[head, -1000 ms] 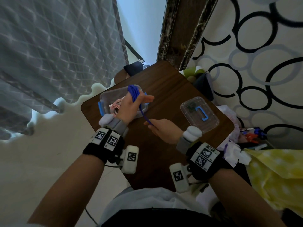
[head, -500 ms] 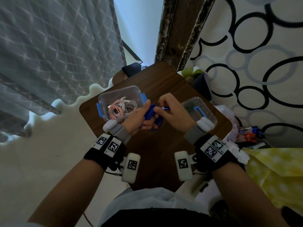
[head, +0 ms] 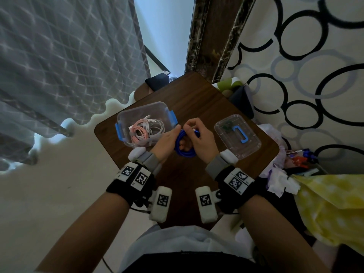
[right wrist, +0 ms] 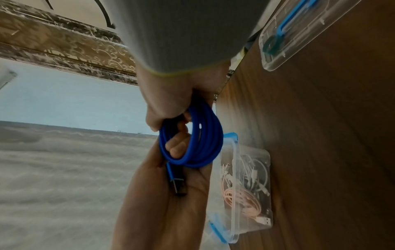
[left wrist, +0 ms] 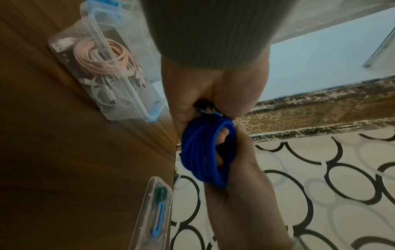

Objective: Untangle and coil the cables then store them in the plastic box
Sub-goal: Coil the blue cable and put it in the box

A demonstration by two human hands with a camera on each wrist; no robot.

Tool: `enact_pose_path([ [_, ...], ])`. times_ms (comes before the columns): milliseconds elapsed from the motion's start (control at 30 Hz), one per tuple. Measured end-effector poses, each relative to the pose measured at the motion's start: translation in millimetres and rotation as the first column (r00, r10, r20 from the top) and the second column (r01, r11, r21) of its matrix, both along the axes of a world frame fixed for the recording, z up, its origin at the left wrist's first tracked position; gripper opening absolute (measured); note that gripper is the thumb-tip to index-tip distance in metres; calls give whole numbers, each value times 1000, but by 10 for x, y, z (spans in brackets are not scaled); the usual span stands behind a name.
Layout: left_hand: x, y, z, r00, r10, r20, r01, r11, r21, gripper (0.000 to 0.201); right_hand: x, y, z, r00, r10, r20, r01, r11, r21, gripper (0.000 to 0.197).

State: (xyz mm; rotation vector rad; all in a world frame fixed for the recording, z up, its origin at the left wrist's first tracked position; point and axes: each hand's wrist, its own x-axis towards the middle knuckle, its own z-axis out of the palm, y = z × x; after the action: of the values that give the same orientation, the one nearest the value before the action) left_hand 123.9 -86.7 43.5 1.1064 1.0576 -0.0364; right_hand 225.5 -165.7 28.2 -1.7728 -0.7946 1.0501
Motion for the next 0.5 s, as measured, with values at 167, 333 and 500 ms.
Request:
enact_pose_path([
  [167,-92,3,92,993,68,100,-57,992,-110,32,-91,19,29,994,-73,81,62,989,131,9],
  [333,-191,38,216,967,60,246,18,953,-301,34,-166,-19,78,997,-67,26,61,982,176,6],
  [500,-350,173,221,967,71,244,0,960,-279,37,-382,115,58,990,-84,117,59,977,205,15],
])
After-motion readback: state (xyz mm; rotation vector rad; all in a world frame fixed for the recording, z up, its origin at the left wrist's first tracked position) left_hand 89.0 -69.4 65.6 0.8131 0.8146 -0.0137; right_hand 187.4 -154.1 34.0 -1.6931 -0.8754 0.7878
